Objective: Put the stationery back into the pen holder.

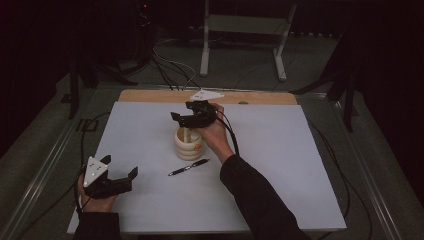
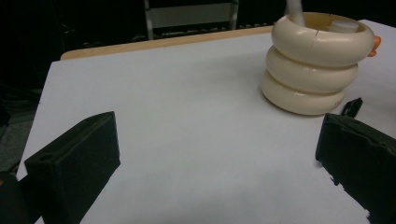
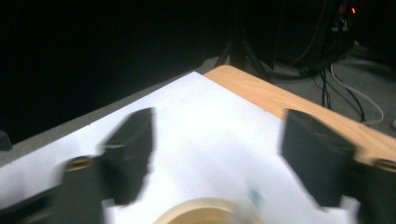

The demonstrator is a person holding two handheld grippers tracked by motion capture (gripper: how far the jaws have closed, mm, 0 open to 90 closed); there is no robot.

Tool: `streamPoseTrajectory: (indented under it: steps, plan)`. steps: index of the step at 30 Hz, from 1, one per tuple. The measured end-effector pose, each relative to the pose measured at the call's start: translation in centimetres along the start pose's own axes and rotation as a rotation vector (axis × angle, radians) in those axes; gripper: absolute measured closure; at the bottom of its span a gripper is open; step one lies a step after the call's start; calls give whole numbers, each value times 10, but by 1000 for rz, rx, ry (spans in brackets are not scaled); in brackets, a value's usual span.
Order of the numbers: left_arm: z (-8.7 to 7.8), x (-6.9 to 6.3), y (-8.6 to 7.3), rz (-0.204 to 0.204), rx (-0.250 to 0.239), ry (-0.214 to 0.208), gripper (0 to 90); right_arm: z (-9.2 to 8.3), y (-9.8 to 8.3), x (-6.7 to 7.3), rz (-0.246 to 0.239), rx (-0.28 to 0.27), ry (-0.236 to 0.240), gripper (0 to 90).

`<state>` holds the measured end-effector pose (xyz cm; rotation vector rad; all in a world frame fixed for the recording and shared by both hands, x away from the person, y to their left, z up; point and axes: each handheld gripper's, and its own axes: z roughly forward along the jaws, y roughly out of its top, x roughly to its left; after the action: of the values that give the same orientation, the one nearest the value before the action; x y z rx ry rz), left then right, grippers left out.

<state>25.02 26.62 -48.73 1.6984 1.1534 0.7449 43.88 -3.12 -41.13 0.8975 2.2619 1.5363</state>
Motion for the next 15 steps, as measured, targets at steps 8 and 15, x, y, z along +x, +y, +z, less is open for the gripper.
streamPoseTrajectory:
  steps: [8,15]
  plan:
    - [0,0,0,2,2,1,2,-8,0,-11,41,32,-31,83]
    - [0,0,0,1,2,2,3,-20,1,-17,44,44,-43,42]
